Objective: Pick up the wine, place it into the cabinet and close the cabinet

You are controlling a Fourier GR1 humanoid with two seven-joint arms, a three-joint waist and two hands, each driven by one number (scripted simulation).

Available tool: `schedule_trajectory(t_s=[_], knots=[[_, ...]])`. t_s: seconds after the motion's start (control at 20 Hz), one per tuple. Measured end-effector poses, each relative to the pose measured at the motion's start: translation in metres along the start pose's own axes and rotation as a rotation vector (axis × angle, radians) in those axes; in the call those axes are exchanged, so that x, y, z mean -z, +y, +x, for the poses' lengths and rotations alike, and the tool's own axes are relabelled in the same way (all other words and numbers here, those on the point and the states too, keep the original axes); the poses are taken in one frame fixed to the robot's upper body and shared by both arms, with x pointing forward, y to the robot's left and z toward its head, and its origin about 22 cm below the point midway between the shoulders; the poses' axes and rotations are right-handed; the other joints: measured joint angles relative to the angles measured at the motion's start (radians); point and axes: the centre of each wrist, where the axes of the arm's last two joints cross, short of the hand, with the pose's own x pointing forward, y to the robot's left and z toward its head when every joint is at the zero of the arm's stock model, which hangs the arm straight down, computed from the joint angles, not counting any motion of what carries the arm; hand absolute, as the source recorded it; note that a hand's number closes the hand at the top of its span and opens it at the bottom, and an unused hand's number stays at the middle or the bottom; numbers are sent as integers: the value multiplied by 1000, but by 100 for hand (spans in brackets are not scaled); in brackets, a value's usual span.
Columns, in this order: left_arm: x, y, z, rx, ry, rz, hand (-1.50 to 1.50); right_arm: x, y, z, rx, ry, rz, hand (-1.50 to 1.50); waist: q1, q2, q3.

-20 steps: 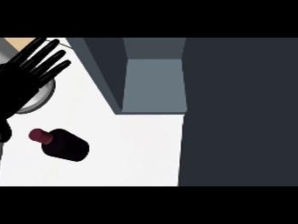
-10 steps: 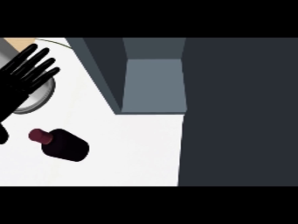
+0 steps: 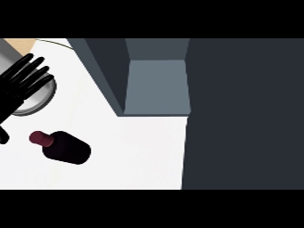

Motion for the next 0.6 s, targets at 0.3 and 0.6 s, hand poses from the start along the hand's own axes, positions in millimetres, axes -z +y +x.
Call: schedule_trajectory(t_s=[0.3, 0.6], knots=[[-13, 17, -28, 19, 33, 16, -150, 4, 6, 4, 0, 11, -3, -150, 0, 0, 0], [-13, 39, -52, 26, 63, 45, -150, 5, 5, 4, 2, 0, 3, -150, -2, 1, 0]])
